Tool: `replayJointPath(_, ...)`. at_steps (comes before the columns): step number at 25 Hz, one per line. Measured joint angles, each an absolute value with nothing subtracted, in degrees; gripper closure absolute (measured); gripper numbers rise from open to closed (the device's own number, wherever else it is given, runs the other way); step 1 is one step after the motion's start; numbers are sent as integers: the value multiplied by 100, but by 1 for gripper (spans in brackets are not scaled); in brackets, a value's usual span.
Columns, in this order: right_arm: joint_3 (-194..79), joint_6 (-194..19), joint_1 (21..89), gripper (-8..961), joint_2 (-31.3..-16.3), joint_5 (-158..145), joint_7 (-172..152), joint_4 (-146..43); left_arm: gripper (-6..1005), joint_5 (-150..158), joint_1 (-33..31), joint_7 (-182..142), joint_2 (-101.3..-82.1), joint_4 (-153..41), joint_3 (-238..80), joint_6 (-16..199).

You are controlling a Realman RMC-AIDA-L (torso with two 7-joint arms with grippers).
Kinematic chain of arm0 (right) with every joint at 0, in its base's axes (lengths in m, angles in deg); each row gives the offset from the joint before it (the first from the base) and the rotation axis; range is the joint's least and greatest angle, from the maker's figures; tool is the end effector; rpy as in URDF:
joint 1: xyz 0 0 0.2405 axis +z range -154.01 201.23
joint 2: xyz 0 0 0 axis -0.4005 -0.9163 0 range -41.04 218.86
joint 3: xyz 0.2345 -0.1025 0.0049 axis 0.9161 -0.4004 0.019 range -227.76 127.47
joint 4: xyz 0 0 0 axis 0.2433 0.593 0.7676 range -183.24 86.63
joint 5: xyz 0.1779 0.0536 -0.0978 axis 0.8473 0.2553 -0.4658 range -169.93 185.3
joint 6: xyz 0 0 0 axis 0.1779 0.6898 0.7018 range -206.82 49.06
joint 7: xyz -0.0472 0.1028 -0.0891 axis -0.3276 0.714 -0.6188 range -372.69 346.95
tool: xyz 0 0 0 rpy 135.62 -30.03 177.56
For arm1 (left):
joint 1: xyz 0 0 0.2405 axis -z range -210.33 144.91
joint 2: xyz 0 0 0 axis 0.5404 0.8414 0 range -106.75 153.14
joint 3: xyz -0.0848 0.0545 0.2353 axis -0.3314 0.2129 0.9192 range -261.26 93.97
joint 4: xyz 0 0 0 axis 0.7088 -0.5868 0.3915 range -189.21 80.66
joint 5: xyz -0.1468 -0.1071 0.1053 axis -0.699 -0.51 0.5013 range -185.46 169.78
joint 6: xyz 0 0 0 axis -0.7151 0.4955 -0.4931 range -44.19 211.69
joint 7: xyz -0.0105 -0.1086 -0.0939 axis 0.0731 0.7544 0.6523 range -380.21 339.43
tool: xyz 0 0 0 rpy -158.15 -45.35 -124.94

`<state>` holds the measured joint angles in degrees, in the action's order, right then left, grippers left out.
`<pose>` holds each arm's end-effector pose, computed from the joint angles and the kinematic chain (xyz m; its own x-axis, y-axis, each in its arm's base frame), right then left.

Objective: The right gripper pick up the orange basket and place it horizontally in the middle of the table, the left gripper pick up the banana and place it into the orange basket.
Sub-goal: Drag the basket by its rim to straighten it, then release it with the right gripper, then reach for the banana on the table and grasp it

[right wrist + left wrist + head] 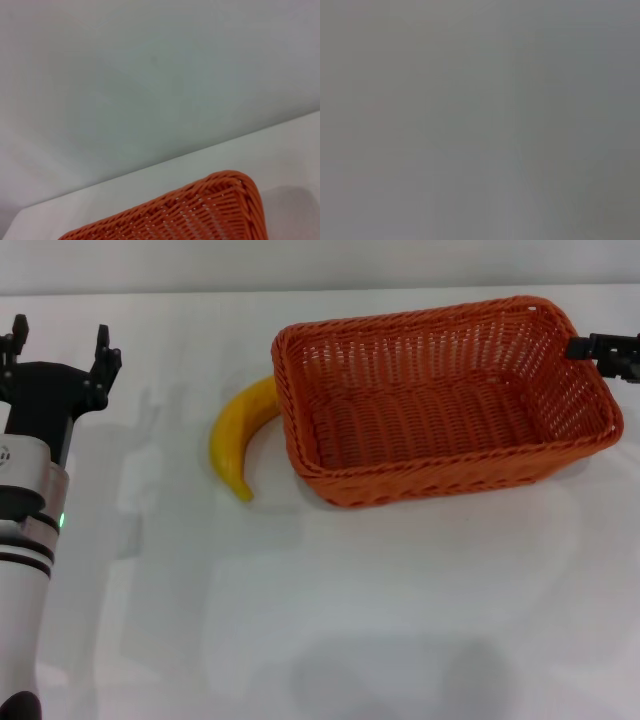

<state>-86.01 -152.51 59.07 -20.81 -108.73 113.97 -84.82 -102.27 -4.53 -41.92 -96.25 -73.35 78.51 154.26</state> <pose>0.2890 0.4006 0.0817 0.2505 -0.7292 -0.6368 -0.9559 -0.2906 -0.0433 -0.3020 0.3338 -0.0325 0.8493 -0.0777 0.5222 0.5245 0.0118 -0.8513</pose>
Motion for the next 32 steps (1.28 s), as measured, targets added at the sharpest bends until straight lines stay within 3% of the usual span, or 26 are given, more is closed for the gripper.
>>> replayJointPath(2, -8627, -15247, 5891, 170, -2088, -10842, 11274, -8516, 151, -10234, -457, -4192, -9625, -7335, 7852, 15439)
replayJointPath(8, -8649, -15153, 5876, 110, -2132, -10863, 10648, -8585, 151, -10242, -451, -4192, -9625, -7335, 7851, 15457)
replayJointPath(16, -8594, -14544, 5728, 107, -2299, -10599, 9394, -9072, 151, -10254, -458, -4170, -9631, -7351, 7843, 15575)
replayJointPath(24, -8671, -14425, 5124, 108, -2627, -8612, 6567, -9786, 151, -10270, -478, -3661, -9620, -7394, 7615, 15748)
replayJointPath(32, -8767, -14988, 4564, 110, -2607, -7160, 5376, -9439, 151, -9650, -623, -14, -9464, -7139, 7623, 16935)
